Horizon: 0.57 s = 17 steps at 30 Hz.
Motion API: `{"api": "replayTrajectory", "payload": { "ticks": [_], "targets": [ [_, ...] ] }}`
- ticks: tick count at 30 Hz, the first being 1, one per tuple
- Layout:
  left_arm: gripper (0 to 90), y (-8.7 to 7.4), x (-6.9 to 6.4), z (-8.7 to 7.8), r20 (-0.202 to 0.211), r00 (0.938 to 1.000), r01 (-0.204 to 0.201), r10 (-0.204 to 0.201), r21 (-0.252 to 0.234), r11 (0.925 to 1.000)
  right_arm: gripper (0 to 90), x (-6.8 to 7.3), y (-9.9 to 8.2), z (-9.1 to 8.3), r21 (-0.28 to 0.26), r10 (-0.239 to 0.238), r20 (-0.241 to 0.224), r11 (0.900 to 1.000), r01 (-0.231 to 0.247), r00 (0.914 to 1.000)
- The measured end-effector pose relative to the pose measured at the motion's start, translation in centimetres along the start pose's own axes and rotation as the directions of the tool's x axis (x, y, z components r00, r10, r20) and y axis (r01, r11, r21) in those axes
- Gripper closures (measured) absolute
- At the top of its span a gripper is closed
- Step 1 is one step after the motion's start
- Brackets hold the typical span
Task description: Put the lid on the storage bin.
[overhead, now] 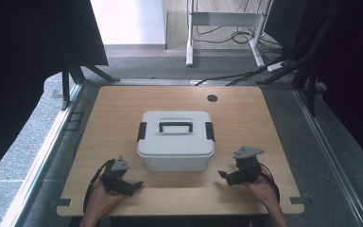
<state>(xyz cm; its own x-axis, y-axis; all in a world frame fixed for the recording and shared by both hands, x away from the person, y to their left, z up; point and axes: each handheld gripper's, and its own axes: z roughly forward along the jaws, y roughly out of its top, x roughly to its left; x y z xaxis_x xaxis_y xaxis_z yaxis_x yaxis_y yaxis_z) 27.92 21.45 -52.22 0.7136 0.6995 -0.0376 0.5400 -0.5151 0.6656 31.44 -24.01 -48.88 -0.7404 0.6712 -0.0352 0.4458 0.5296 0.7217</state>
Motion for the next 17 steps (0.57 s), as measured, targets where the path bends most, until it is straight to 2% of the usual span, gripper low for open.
{"api": "replayTrajectory", "payload": {
  "ticks": [9,12,17],
  "targets": [
    [0.0,0.0,0.0,0.0,-0.001,1.0000,0.002,-0.002,0.000,1.0000,0.3,0.7,-1.6,2.0,0.043,0.007,-0.002,0.9991,-0.007,1.0000],
    [0.0,0.0,0.0,0.0,-0.002,1.0000,0.002,-0.002,0.000,1.0000,0.0,0.7,-1.8,2.4,0.044,0.028,-0.022,0.9987,-0.027,0.9994],
    [0.0,0.0,0.0,0.0,-0.003,1.0000,0.003,-0.003,0.000,1.0000,0.0,0.6,-1.9,2.4,0.047,0.034,-0.020,0.9984,-0.033,0.9992]
  ]
}}
